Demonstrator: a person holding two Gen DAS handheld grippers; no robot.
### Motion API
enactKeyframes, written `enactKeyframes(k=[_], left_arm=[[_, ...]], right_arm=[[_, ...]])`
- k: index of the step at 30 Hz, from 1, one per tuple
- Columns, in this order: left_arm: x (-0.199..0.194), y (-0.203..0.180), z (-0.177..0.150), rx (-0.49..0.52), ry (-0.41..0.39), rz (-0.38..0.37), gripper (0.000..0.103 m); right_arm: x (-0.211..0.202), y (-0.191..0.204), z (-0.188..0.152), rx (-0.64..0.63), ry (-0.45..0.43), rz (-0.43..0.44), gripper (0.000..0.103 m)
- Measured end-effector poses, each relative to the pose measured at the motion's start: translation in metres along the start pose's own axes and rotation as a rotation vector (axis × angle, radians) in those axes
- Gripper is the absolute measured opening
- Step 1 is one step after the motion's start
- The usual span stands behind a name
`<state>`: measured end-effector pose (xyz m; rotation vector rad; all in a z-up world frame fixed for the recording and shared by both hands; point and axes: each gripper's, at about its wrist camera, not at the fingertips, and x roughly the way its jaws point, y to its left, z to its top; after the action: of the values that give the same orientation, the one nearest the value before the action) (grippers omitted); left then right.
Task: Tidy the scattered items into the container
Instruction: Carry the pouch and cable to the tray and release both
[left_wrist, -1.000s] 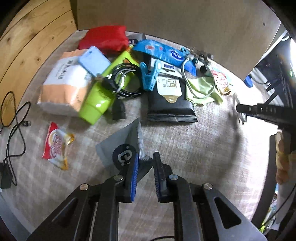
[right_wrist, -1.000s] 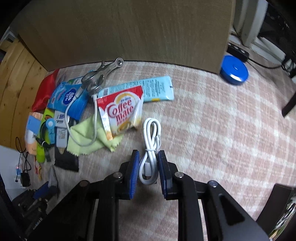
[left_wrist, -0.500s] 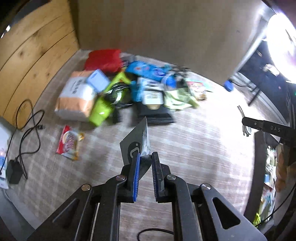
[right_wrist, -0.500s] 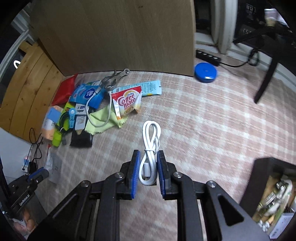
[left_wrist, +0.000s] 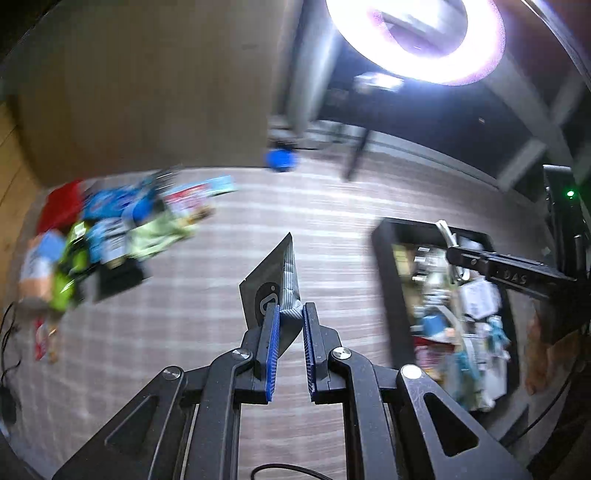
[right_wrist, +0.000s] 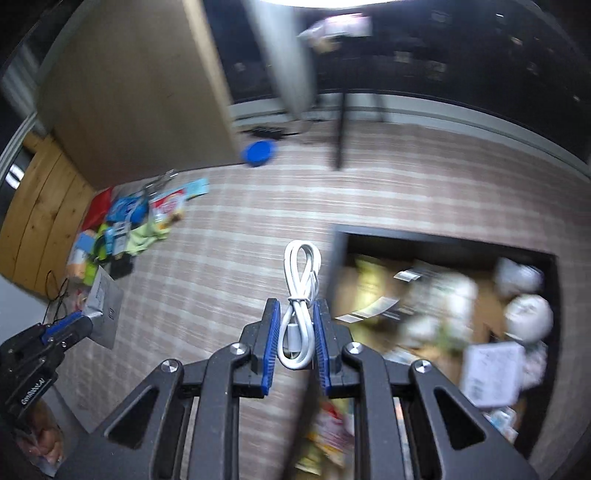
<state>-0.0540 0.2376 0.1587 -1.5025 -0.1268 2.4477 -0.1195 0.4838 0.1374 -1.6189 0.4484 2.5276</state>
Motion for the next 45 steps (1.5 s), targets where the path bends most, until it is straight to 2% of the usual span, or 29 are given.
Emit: enactKeyframes(k=[8,12,16,17,18,19,20,21,23,33,43,45], left_arm=[[0.011,-0.11,0.012,0.139,0.027,-0.122,0.011],[0.013,-0.158,0.01,0.218,0.035,-0.146,0.011],[0.022,-0.199,0.002,0.293,0.053,-0.156,0.013],[0.025,-0.205,-0.001,0.307,0.064,-0.167,0.021],[0.027,-0.209,-0.004,0.315,0.076,-0.165,0.043],[0.029,-0.212,-0.006,0.32,0.079,-0.157,0.051],[0.03,-0.212,-0.007,0.32,0.074,-0.142,0.049],[0.031,-0.21,-0.007,0.317,0.072,-0.122,0.042],[0.034,-0.204,-0.006,0.302,0.08,-0.108,0.038],[0.031,-0.131,0.013,0.161,0.061,-0.026,0.037],[0.044,-0.017,0.037,-0.045,0.065,0.068,0.037],[0.048,0.013,0.038,-0.092,0.059,0.087,0.031]], right_arm=[[-0.038,-0.1,-0.033,0.145,-0.03,-0.097,0.018],[-0.049,-0.138,-0.044,0.206,-0.035,-0.111,0.018],[-0.054,-0.16,-0.05,0.233,-0.039,-0.128,0.019],[-0.055,-0.162,-0.051,0.235,-0.041,-0.126,0.019],[-0.056,-0.164,-0.05,0.233,-0.044,-0.126,0.019],[-0.057,-0.165,-0.05,0.234,-0.05,-0.134,0.022],[-0.058,-0.166,-0.05,0.237,-0.059,-0.143,0.025],[-0.059,-0.166,-0.05,0.236,-0.068,-0.143,0.026],[-0.059,-0.165,-0.048,0.234,-0.072,-0.131,0.028],[-0.041,-0.125,-0.031,0.166,-0.059,-0.066,0.028],[-0.01,-0.051,0.005,0.042,-0.026,0.021,0.028],[-0.001,-0.032,0.015,0.015,-0.019,0.042,0.028]])
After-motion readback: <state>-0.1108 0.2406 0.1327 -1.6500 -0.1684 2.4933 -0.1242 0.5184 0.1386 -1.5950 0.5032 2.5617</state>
